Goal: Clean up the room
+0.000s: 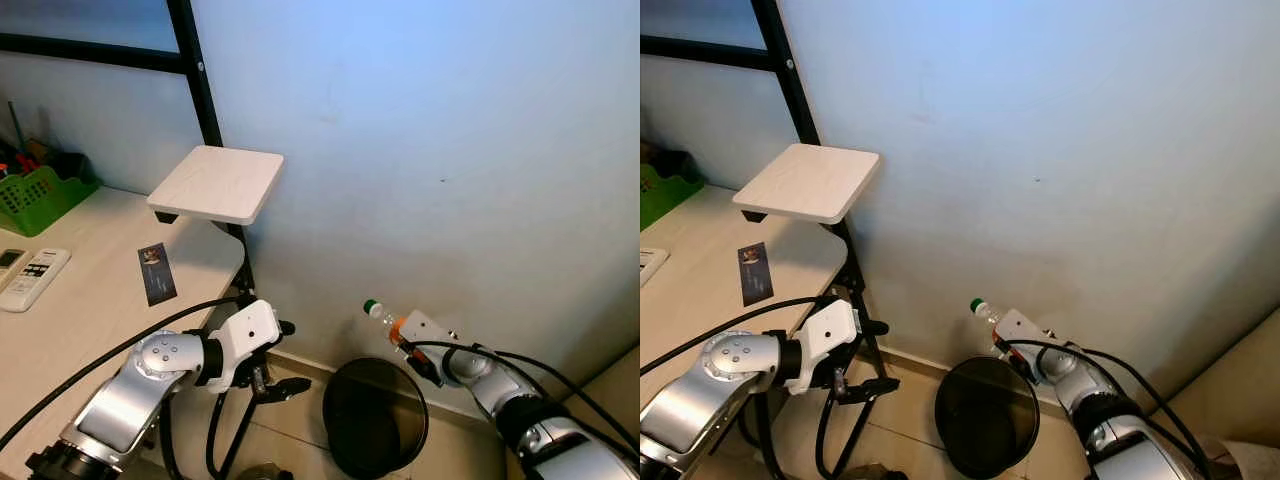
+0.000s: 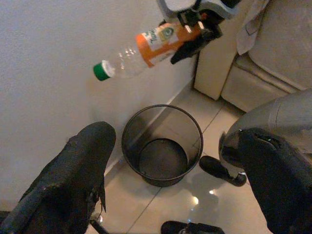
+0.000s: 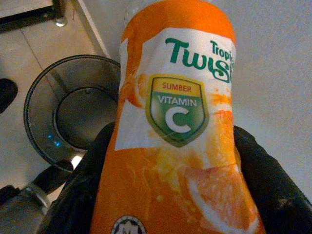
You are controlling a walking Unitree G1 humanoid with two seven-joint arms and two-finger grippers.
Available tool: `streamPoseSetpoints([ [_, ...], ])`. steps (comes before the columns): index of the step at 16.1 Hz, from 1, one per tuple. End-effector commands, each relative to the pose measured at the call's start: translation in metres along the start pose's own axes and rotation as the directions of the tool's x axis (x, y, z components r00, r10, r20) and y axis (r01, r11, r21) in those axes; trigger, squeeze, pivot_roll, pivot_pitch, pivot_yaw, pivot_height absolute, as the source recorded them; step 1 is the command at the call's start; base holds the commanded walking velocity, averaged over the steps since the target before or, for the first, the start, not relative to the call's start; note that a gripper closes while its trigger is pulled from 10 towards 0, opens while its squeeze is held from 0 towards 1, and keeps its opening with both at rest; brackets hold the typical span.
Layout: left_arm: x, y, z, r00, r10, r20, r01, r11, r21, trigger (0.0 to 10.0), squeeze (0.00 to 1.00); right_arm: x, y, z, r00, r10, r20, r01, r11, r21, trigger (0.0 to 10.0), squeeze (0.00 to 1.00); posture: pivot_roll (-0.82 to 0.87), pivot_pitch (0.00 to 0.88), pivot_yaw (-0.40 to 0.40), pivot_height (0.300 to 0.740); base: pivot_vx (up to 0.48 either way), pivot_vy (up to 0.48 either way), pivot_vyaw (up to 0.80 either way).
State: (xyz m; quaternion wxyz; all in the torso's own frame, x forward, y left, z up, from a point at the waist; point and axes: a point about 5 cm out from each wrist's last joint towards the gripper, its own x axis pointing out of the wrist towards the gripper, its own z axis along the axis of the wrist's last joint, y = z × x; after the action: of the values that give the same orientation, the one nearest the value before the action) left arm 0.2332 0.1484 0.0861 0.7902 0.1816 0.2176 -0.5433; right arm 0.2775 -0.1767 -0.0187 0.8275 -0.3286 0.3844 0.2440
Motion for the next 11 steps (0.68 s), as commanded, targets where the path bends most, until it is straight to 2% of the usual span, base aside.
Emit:
streamPoseSetpoints([
  [1, 0.0, 0.0, 0.002, 1.0, -0.012, -0.014, 0.012, 1.0, 0.021, 10.0, 0.17, 0.0, -0.001, 0.004, 1.0, -0.005, 0.014, 0.005, 1.0, -0.001, 10.0, 0.0, -0.01, 0.0, 0.038, 0.74, 0.0, 0.0, 0.0],
  [2, 0.0, 0.0, 0.002, 1.0, -0.013, -0.014, 0.014, 1.0, 0.021, 10.0, 0.17, 0.001, -0.002, 0.004, 1.0, -0.006, 0.014, 0.006, 1.0, 0.0, 10.0, 0.11, -0.01, 0.0, 0.038, 0.74, 0.0, 0.0, 0.0],
  [3, 0.0, 0.0, 0.002, 1.0, -0.014, -0.017, 0.014, 1.0, 0.024, 10.0, 0.18, 0.001, -0.002, 0.003, 1.0, -0.005, 0.012, 0.005, 1.0, -0.003, 10.0, 0.94, -0.01, 0.0, 0.039, 0.74, 0.0, 0.0, 0.0],
  [4, 0.0, 0.0, 0.003, 1.0, -0.014, -0.018, 0.014, 1.0, 0.025, 10.0, 0.18, 0.001, -0.002, 0.004, 1.0, -0.005, 0.012, 0.005, 1.0, -0.002, 10.0, 1.0, -0.01, 0.0, 0.04, 0.74, 0.0, 0.0, 0.0],
  [11, 0.001, -0.001, 0.002, 1.0, -0.014, -0.02, 0.015, 1.0, 0.02, 10.0, 0.18, 0.003, 0.01, 0.008, 0.995, 0.088, 0.055, -0.09, 0.995, 0.039, 10.0, 1.0, -0.01, 0.0, 0.04, 0.74, 0.0, 0.0, 0.0],
])
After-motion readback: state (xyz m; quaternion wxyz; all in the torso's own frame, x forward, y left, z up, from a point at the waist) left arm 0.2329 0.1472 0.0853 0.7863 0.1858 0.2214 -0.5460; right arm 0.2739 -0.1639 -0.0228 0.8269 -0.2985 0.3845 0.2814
